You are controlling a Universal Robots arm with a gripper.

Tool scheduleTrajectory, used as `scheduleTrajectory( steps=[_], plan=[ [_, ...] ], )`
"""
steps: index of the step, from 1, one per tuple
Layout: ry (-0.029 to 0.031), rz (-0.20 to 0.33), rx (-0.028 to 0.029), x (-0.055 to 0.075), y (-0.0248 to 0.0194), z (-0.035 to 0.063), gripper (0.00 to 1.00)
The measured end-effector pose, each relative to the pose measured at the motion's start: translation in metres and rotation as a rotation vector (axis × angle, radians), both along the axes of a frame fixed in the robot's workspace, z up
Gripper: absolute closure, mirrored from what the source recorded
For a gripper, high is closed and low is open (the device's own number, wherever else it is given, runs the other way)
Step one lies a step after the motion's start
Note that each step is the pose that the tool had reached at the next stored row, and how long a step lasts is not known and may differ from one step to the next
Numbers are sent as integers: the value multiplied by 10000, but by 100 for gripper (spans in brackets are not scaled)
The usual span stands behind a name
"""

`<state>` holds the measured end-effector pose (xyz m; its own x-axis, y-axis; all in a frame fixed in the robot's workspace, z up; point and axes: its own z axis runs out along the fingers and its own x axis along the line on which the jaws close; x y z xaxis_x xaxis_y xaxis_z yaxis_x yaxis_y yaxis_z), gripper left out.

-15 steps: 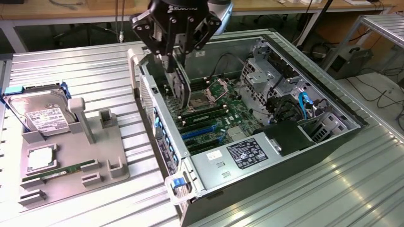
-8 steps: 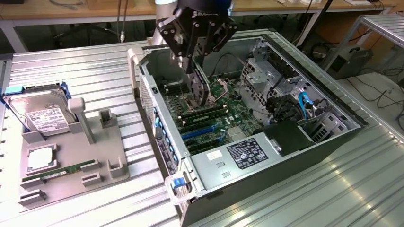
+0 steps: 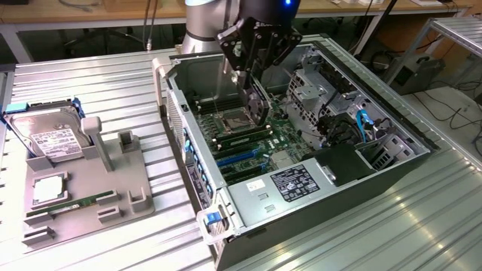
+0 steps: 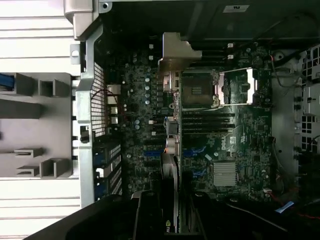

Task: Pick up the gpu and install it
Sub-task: 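Pick up the gpu and move the gpu toward the slot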

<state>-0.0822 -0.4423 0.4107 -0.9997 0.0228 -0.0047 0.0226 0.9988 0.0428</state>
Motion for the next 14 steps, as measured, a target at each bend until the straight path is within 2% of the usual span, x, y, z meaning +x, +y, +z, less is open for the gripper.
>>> scheduleTrajectory(
  steps=[6,10,14],
  plan=[
    [-1,5,-78,308,67,-124,74],
    [-1,31,-103,473,99,-196,74],
    [1,35,-119,513,104,-217,74]
  ],
)
